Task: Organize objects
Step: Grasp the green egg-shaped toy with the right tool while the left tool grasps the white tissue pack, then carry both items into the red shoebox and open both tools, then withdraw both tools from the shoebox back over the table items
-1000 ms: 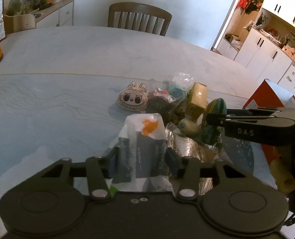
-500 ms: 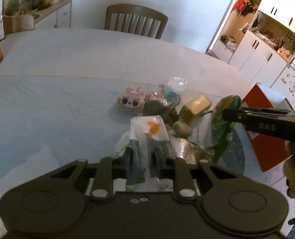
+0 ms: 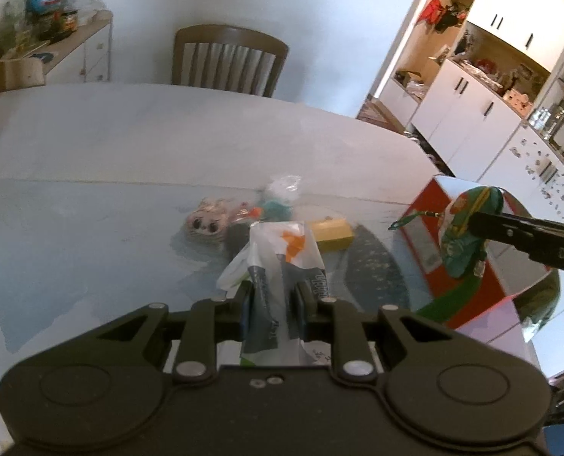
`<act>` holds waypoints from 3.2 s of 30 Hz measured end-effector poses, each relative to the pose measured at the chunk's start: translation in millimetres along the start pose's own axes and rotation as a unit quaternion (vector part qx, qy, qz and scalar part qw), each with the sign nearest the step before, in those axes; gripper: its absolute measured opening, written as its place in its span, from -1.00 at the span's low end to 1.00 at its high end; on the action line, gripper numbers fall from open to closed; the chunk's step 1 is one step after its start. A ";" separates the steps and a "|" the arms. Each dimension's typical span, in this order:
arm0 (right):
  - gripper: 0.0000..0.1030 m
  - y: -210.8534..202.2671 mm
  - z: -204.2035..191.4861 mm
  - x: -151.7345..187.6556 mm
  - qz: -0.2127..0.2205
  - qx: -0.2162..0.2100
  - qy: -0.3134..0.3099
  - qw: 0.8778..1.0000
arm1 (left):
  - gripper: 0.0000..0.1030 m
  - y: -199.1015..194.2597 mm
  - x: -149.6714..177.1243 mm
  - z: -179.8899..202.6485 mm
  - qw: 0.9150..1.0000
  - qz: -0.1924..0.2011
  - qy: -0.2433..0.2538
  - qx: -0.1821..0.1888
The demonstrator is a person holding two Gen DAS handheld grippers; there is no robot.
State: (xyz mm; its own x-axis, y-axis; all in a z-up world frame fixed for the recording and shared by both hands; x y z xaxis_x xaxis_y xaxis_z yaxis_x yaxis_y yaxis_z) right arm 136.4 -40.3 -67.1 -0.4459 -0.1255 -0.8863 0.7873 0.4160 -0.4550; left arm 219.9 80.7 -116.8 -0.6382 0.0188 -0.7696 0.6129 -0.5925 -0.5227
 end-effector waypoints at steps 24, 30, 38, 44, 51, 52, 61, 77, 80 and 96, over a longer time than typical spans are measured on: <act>-0.39 -56.3 188.3 -23.0 0.014 0.028 0.024 0.999 | -0.59 27.3 0.3 218.1 0.977 -0.052 0.117 0.172; -0.39 -51.4 238.6 -19.8 0.011 0.041 0.024 0.999 | -0.59 37.4 5.1 268.3 0.972 -0.055 0.140 0.183; -0.39 -33.7 287.2 -9.8 0.008 0.051 0.022 0.998 | -0.59 58.4 16.2 329.8 0.958 -0.073 0.182 0.208; -0.39 -8.9 314.2 2.4 -0.002 0.051 0.031 0.998 | -0.59 78.0 41.3 365.2 0.947 -0.089 0.218 0.216; -0.39 25.1 329.1 22.0 -0.030 0.061 0.018 0.998 | -0.59 112.8 70.6 391.6 0.937 -0.120 0.247 0.216; -0.39 30.1 330.5 25.2 -0.034 0.061 0.018 0.997 | -0.59 116.9 74.5 394.4 0.936 -0.123 0.249 0.217; -0.38 54.5 325.8 45.0 -0.066 0.048 -0.012 0.997 | -0.59 154.5 104.0 406.8 0.925 -0.158 0.271 0.215; -0.38 60.6 318.4 57.8 -0.098 0.032 -0.056 0.993 | -0.54 182.2 129.8 405.1 0.910 -0.204 0.291 0.212; -0.38 60.9 320.3 57.3 -0.098 0.034 -0.055 0.993 | -0.43 183.4 131.6 406.6 0.909 -0.207 0.295 0.208; -0.05 38.4 328.9 44.0 -0.073 0.035 -0.030 0.996 | 0.30 164.3 113.8 397.5 0.918 -0.183 0.285 0.208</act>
State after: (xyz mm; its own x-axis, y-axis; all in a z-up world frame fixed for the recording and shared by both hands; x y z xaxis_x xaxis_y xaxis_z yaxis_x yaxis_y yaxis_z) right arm 287.1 -326.1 -152.1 -0.5328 -0.2348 -0.8130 0.7445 0.3268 -0.5822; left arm 62.8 -334.7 -144.6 -0.3468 0.6251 -0.6992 0.1003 -0.7165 -0.6903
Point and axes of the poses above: each gripper's, at about its wrist camera, not at the fingertips, and y roughly the way its jaws point, z to its right, x to its underside, the point moved 9 cm from there along y, roughly the way its jaws point, and after that the axes turned 14 degrees about z, right-handed, at the moved point
